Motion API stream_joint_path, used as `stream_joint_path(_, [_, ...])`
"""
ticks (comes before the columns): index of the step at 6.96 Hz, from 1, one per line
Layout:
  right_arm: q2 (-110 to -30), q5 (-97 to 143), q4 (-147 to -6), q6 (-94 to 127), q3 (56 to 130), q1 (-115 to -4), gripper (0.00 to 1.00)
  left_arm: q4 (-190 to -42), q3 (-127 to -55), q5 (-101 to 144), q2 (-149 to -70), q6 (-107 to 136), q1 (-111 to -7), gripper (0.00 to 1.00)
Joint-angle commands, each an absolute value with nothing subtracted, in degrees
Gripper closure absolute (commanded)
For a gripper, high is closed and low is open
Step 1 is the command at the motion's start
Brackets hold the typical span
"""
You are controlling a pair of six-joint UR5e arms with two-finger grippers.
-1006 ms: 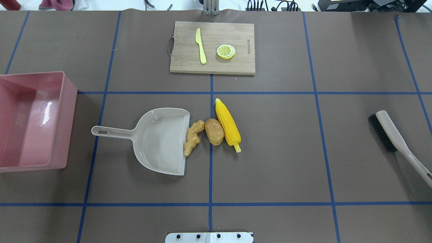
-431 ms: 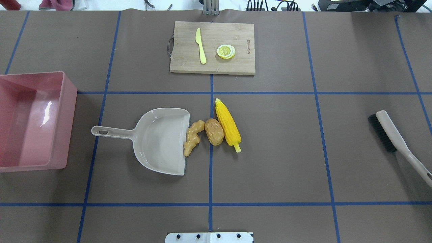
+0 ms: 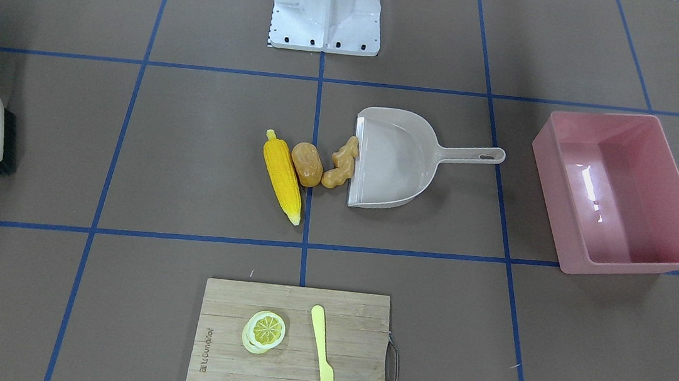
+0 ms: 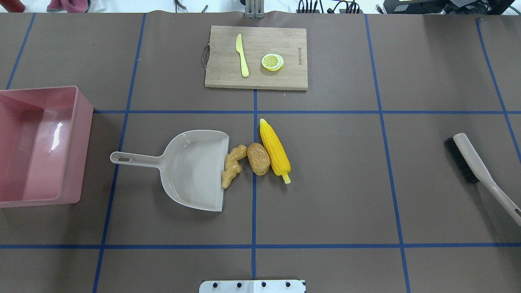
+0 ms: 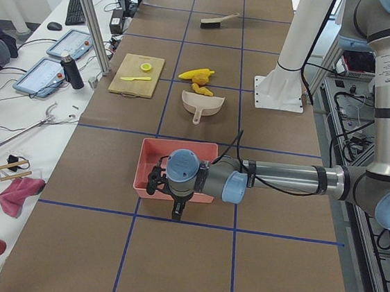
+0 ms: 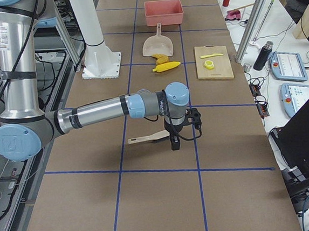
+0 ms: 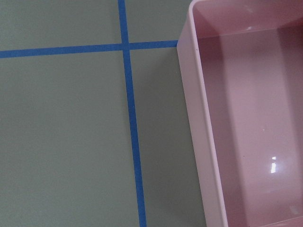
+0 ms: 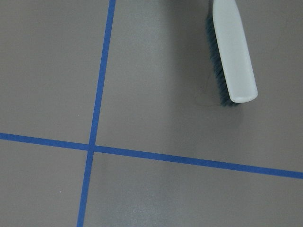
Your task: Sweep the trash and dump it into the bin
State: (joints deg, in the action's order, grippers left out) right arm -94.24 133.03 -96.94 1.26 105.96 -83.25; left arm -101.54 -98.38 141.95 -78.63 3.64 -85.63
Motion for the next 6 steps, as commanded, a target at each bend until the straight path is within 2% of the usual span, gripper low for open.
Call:
stream_joint_path(1, [-94.4,132.98,-96.94,1.32,105.74,-83.5,0.0,-101.43,-99.14,141.94,-78.4,3.69,-85.52,0.02])
stream_joint_path(6, [-94.39,132.98,-96.86,0.7,107.05,-83.58,0.0,-101.34,-98.35,141.77,-78.14,4.13,-85.43,0.02])
